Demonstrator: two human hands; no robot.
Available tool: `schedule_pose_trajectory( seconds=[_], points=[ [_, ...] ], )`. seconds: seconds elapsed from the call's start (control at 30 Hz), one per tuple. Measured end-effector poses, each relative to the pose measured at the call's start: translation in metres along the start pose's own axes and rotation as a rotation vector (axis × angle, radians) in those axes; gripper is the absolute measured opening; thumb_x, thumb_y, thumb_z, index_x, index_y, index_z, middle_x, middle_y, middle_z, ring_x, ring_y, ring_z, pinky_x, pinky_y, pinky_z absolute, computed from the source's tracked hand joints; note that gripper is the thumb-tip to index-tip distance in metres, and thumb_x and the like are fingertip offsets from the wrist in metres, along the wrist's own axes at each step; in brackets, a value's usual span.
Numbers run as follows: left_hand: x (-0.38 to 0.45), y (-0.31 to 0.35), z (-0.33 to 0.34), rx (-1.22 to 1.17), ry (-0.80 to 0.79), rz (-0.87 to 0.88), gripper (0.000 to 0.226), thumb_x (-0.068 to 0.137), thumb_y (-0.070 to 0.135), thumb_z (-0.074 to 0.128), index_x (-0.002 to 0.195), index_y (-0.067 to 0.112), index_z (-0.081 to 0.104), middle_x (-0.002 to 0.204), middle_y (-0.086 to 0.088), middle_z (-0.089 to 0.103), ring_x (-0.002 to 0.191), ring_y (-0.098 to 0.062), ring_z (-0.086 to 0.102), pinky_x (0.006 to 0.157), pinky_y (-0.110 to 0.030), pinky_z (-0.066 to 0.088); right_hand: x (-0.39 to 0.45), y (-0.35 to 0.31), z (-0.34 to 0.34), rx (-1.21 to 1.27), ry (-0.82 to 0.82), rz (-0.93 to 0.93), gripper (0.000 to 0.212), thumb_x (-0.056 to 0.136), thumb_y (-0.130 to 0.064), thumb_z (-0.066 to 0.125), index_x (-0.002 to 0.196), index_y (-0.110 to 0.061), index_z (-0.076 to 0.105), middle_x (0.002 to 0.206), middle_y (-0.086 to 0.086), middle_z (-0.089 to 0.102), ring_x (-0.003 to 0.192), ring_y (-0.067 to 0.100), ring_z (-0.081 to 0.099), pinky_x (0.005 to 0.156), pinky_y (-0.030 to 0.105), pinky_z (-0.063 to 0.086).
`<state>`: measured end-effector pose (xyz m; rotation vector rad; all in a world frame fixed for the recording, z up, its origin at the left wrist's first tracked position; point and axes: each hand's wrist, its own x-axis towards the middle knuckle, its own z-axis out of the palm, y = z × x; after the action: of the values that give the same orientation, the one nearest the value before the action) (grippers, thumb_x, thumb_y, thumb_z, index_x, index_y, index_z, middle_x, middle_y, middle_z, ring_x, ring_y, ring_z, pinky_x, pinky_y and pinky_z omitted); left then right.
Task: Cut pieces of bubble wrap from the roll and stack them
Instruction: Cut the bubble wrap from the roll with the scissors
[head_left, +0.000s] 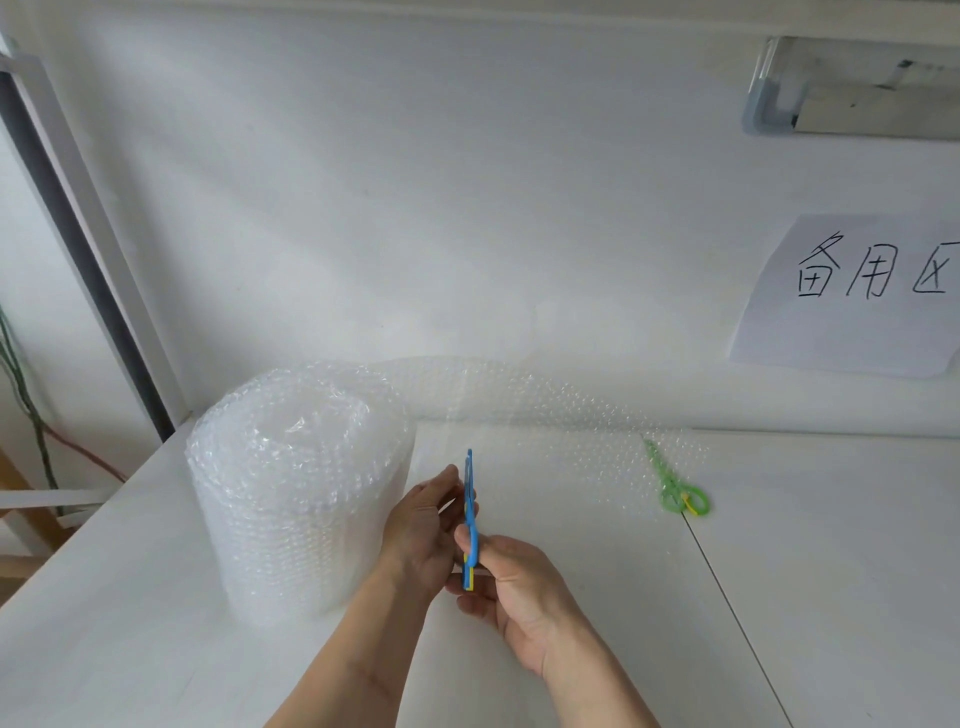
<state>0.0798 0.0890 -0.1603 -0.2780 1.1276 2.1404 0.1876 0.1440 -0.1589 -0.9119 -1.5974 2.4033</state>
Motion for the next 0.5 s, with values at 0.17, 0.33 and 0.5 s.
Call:
schedule_pose_trajectory(
  seconds=[0.17,0.33,0.5],
  points=[
    [0.0007,0.001,0.0008,-0.012,-0.005,0.005,0.02,0.085,0.016,0.071,0.095,0.002,0.061,0.075,-0.012,0.067,0.074,-0.026,0.064,0.085,-0.04,0.052,0.0046,-0.0002,-0.0018,0.007,0.005,-0.019,0.028,0.076,-0.032,0.08,0.083,-0.006,0.07,0.077,0.009,0.071,0.07,0.022,0.067,0.058,0.028,0.051],
    [0.0031,0.0009,0.0013,0.011,-0.021,0.028,0.02,0.083,0.016,0.074,0.09,0.002,0.061,0.078,-0.012,0.065,0.073,-0.025,0.065,0.083,-0.039,0.053,0.0061,0.0001,-0.0044,0.039,-0.004,-0.033,0.024,0.075,-0.026,0.079,0.08,-0.004,0.07,0.073,0.009,0.068,0.069,0.023,0.065,0.054,0.026,0.049],
    [0.0065,-0.0008,0.0039,0.042,-0.017,0.026,0.018,0.084,0.018,0.071,0.084,0.006,0.058,0.077,-0.011,0.065,0.074,-0.024,0.064,0.061,-0.033,0.05,0.0095,-0.0006,-0.0047,0.073,-0.031,-0.026,0.021,0.079,-0.025,0.076,0.082,-0.005,0.071,0.076,0.008,0.068,0.068,0.023,0.065,0.051,0.025,0.047]
  ],
)
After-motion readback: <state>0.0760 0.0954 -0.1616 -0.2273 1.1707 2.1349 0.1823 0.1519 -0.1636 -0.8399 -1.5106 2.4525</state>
